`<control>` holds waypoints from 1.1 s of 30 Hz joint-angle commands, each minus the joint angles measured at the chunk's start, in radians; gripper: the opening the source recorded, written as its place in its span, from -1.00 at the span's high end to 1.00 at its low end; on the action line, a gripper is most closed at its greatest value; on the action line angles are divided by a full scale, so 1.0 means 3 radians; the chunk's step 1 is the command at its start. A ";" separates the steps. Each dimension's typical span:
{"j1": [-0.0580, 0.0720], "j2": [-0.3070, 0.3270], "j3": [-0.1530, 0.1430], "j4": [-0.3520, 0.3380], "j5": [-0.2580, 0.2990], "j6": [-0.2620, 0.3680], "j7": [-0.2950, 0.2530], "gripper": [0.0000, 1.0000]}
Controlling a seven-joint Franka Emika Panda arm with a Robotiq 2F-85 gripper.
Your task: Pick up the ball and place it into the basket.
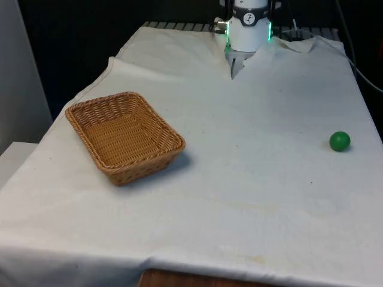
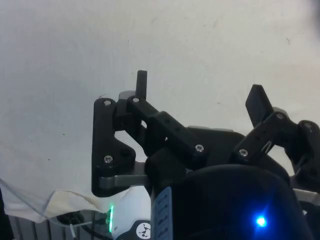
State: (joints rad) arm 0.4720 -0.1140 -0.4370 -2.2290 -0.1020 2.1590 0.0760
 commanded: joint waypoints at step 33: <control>0.0017 0.0253 0.0427 0.0203 -0.0020 0.0003 0.0393 -1.00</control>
State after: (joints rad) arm 0.4740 -0.0450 -0.3120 -2.1730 -0.1070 2.1590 0.1830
